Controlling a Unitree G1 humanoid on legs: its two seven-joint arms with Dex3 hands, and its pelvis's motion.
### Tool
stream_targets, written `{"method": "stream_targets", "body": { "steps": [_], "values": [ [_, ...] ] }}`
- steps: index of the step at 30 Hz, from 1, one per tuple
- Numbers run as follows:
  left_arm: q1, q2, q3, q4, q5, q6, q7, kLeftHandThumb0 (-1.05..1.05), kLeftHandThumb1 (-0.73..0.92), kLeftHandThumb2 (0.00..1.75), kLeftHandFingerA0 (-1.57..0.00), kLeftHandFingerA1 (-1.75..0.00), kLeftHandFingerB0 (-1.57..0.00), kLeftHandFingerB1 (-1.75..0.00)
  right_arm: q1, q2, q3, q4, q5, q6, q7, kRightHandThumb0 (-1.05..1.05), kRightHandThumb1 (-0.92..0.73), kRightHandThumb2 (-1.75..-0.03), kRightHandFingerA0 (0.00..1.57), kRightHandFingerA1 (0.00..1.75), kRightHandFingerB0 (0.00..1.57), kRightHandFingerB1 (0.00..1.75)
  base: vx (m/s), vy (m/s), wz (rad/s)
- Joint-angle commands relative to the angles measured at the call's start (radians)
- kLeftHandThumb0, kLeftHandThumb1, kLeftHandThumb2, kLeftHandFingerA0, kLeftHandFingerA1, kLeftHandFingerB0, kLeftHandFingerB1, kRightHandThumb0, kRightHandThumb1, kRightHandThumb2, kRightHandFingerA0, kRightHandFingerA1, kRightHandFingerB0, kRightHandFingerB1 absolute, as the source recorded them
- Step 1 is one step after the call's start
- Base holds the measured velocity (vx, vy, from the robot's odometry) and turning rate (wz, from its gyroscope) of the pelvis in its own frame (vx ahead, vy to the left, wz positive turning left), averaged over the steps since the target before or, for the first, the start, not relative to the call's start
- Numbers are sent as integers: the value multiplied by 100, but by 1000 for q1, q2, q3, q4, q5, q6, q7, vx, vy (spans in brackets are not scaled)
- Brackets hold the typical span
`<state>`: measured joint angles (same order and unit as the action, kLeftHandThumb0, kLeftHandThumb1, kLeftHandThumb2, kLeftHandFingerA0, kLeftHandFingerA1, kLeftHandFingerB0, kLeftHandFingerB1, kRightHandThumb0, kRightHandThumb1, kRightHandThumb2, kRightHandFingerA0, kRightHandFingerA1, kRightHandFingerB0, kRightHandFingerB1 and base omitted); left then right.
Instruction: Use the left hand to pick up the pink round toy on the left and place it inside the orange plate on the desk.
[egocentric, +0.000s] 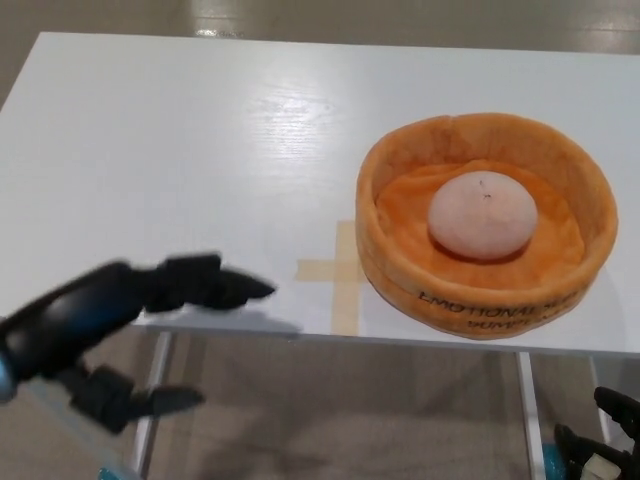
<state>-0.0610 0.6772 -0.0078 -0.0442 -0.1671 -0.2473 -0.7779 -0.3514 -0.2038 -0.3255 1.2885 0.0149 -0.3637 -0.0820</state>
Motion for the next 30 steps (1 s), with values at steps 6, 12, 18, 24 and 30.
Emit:
{"method": "stream_targets", "body": {
  "steps": [6,12,18,24,30],
  "values": [
    [185,-122,56,572,-119,-2,-140,-18,55,57,-46,-38,-54,-38,18,-12,-9,13,21,11,1,-31,-42,-74,31,91,21,72,0,0,0],
    [59,-198,89,907,-49,20,38,-19,54,56,-52,-41,-59,-41,16,-15,-18,13,32,31,7,-32,-36,-85,36,81,22,66,0,0,0],
    [-13,-206,112,1044,-45,-8,60,-27,51,56,-52,-41,-57,-39,13,-14,-11,12,23,14,4,-26,-40,-77,34,94,22,72,0,0,0],
    [-100,-261,149,1227,-45,78,245,-26,55,55,-36,-37,-39,-32,21,-16,-6,14,17,18,9,-32,-41,-75,30,88,20,72,0,0,0],
    [-139,-313,212,1299,-81,84,362,-36,50,56,-38,-36,-37,-33,30,-11,-6,16,19,23,12,-25,-41,-73,30,89,22,71,0,0,0]
  ]
}}
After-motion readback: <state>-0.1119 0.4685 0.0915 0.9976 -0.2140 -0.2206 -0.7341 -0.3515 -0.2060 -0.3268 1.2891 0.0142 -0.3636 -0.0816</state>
